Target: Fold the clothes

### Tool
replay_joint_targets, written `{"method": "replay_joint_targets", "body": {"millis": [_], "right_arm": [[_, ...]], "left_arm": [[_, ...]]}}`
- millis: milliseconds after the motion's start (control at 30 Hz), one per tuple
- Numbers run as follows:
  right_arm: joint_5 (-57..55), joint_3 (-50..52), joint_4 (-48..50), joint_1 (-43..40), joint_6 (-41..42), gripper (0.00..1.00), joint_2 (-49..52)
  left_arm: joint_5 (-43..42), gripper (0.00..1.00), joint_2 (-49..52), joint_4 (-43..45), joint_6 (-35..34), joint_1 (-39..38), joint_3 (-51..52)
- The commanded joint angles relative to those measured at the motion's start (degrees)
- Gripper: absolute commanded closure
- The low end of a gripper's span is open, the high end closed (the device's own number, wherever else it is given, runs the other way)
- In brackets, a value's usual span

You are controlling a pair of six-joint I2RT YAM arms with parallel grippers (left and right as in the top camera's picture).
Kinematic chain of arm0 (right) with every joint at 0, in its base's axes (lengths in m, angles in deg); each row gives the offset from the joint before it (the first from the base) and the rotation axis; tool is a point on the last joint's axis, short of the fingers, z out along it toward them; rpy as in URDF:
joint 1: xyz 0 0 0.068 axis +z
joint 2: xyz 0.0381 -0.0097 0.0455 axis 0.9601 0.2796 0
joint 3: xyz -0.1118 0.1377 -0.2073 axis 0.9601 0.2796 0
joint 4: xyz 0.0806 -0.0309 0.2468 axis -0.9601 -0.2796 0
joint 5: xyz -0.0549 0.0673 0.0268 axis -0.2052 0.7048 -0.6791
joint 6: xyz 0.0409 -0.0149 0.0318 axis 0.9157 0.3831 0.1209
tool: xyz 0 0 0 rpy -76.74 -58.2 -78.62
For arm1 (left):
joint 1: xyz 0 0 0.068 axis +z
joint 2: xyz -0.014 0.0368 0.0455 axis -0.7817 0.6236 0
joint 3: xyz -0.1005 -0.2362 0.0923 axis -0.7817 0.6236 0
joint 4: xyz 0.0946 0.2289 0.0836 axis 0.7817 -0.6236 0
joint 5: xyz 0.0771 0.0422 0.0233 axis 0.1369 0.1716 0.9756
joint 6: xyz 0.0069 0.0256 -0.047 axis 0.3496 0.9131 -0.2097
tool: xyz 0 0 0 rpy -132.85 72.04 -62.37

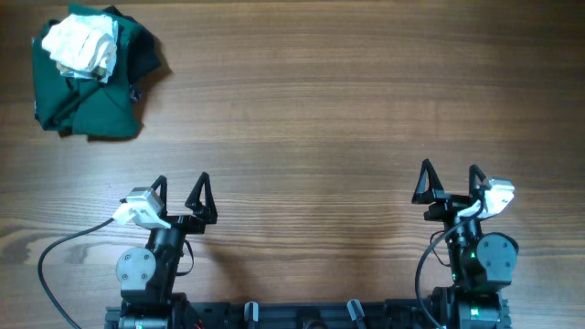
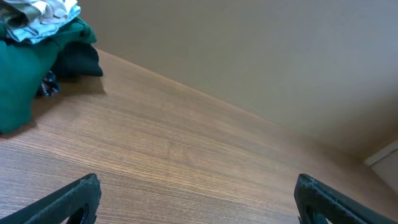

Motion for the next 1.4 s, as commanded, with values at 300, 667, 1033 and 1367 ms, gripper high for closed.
{"method": "replay_joint_targets", "body": {"millis": [300, 667, 1033, 1367], "right_arm": [[2.4, 2.7, -0.9, 0.5, -0.1, 0.00, -8.1], [2.4, 2.7, -1.3, 0.5, -1.6, 0.00, -8.0], [2.3, 2.7, -1.4, 0.5, -1.6, 0.00, -8.0], [2.3, 2.7, -1.4, 0.5, -1.6, 0.00, -8.0]], "left_arm": [[0.7, 0.00, -0.5, 0.2, 0.5, -0.3, 0.5], [0.7, 0.00, -0.5, 0.2, 0.5, -0.3, 0.5], [0.7, 0.00, -0.5, 0.2, 0.5, -0.3, 0.5], [0.7, 0.00, -0.5, 0.2, 0.5, -0.3, 0.5]]}}
